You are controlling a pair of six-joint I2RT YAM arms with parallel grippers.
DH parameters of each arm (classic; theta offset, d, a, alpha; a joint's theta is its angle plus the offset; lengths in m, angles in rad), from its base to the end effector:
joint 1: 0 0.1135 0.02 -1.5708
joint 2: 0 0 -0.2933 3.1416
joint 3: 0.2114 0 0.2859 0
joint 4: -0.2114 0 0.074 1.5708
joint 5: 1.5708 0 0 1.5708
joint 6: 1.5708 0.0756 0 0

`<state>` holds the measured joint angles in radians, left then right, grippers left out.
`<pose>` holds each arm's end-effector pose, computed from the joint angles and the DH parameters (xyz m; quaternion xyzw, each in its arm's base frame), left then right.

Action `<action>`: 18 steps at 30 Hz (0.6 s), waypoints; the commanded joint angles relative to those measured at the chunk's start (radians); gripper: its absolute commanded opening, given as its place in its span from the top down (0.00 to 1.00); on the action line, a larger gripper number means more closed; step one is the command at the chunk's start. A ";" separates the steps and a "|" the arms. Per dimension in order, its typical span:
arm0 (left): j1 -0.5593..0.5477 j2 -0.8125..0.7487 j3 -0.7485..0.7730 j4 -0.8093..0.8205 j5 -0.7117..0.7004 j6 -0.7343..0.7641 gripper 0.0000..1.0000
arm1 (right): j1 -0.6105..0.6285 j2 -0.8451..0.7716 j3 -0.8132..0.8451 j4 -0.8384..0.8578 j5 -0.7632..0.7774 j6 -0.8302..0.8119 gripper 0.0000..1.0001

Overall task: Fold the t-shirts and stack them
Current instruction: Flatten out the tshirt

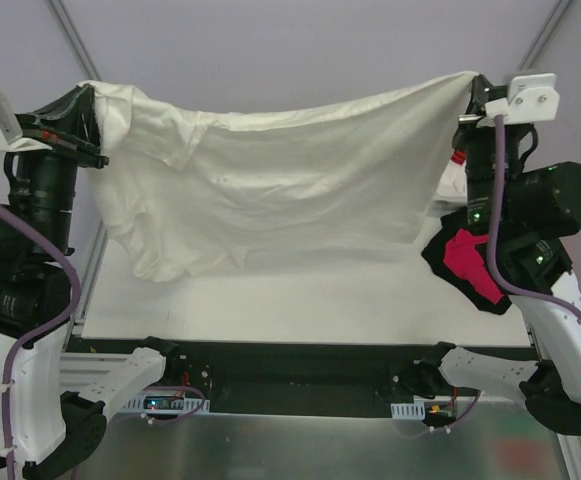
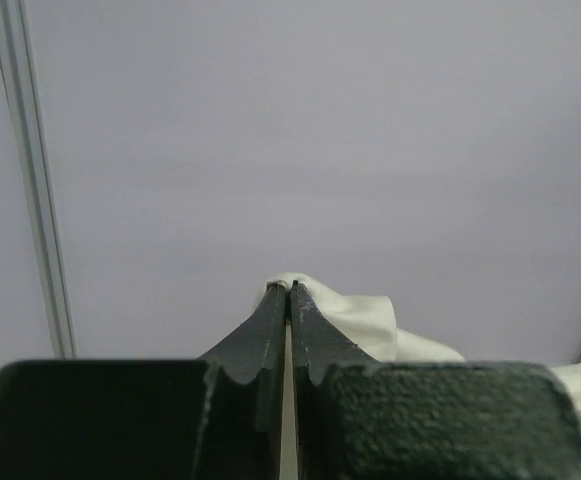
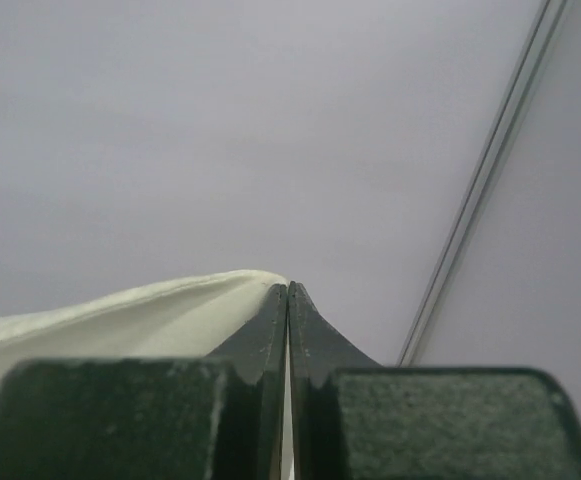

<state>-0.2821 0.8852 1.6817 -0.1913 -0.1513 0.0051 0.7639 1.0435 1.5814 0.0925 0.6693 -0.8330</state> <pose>0.1080 -0.0195 0.6669 0.0000 0.4677 -0.0872 0.8796 0.1692 0.0971 0.6403 -0.1022 0.5083 -0.1778 0.8364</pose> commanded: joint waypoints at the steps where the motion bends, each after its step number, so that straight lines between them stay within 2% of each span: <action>1: -0.002 0.029 0.148 0.121 0.076 0.075 1.00 | 0.009 0.018 0.161 0.063 -0.057 -0.141 0.99; 7: -0.002 0.009 0.167 0.118 0.125 0.088 1.00 | 0.025 -0.003 0.186 0.047 -0.068 -0.167 0.99; 13: -0.002 -0.058 0.116 0.125 0.127 0.108 1.00 | 0.028 -0.103 0.048 0.113 -0.111 -0.163 0.99; 18: -0.002 -0.065 0.110 0.127 0.130 0.113 1.00 | 0.026 -0.126 0.022 0.116 -0.103 -0.156 0.99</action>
<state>-0.2821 0.8295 1.7893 -0.1390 -0.0330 0.0937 0.7883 0.9417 1.6001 0.1238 0.5770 -0.9764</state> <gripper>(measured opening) 0.006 0.012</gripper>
